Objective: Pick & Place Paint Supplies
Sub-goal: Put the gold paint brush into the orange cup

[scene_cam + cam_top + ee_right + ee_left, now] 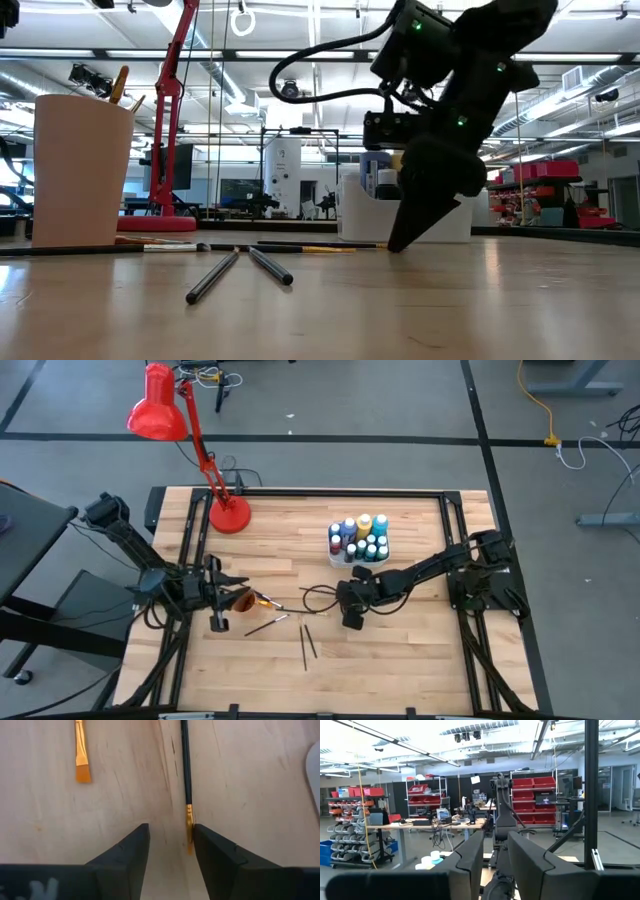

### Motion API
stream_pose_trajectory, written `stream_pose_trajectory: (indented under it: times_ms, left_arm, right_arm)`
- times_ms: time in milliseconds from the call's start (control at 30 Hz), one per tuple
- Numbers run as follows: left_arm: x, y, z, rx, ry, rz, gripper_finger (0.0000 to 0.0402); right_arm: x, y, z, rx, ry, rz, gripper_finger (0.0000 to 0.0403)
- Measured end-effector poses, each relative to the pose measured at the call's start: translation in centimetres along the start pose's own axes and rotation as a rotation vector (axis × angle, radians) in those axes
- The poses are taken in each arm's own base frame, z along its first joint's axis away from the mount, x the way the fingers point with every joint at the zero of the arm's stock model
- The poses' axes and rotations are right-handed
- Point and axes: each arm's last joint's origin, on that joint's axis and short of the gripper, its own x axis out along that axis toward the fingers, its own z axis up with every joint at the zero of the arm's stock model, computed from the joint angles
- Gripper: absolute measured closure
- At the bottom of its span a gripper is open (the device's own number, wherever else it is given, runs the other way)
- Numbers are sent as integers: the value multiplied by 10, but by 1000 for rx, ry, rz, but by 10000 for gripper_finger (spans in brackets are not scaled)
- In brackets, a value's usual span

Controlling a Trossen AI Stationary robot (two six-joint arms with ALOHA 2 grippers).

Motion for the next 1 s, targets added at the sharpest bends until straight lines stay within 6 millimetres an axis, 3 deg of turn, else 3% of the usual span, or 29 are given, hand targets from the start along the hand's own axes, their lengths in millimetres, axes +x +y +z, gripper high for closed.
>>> stream_pose_trajectory:
  times_ms: [267, 467, 733, 1000]
  left_arm:
    - [0, 0, 0, -3, 0, 1, 303]
    - [0, 0, 0, 1, 3, 0, 303]
    - [0, -2, -5, 51, 35, -11, 303]
    - [0, -3, -6, 56, 39, -13, 303]
  right_arm:
    - [5, -20, 4, 19, 50, 95, 270]
    - [7, -35, 5, -3, 103, 182, 315]
    - [7, -36, 2, -61, 133, 203, 394]
    - [0, -27, 9, -51, 104, 234, 400]
